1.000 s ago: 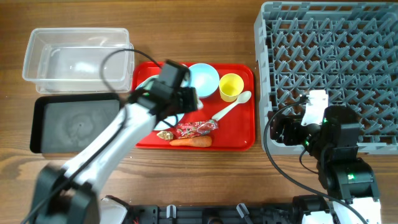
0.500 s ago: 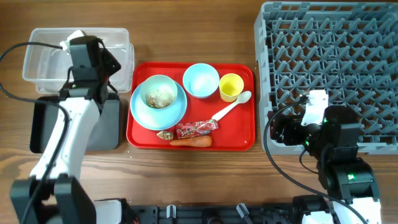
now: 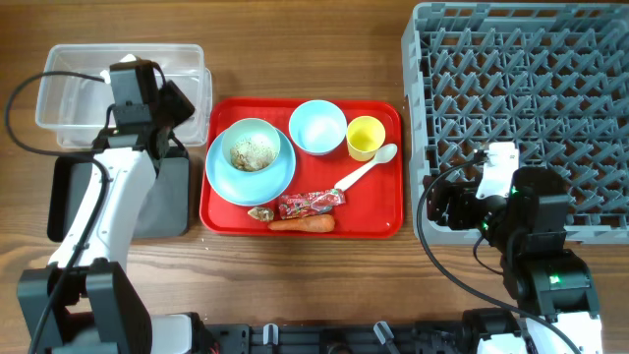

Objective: Sort waste into correct bins and load items into the dishwasher rack
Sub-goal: 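Carry the tissue with the left gripper over the clear bin and release, then reach the left gripper to the red candy wrapper and grasp it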

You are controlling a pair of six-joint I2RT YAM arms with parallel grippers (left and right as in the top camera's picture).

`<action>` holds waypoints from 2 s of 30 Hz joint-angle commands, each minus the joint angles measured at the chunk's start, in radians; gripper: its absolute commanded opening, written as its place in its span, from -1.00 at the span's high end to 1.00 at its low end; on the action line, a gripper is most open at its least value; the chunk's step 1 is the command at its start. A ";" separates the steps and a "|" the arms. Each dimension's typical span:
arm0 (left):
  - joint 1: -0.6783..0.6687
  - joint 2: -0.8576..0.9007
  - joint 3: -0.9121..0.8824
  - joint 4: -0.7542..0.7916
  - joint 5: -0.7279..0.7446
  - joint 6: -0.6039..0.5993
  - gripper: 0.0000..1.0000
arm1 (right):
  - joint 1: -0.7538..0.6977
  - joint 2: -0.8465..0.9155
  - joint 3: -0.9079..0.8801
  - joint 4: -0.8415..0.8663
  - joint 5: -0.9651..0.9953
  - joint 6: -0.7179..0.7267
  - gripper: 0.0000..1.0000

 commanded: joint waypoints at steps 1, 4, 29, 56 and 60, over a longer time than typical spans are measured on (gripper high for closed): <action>-0.057 -0.043 0.007 -0.124 0.262 0.003 -0.17 | 0.002 -0.003 0.027 0.005 -0.013 0.010 -0.99; -0.166 -0.067 0.007 -0.258 0.291 -0.003 -0.21 | 0.002 -0.003 0.027 0.005 -0.013 0.010 -1.00; -0.739 0.272 0.007 -0.178 0.161 0.528 -0.55 | 0.002 -0.003 0.027 0.004 -0.013 0.010 -0.99; -0.733 0.033 0.008 -0.198 -0.048 0.510 0.92 | 0.002 -0.003 0.027 0.001 -0.013 0.010 -0.99; -0.697 -0.066 0.008 -0.201 -0.046 0.433 0.92 | 0.002 -0.003 0.027 0.002 -0.013 0.010 -0.99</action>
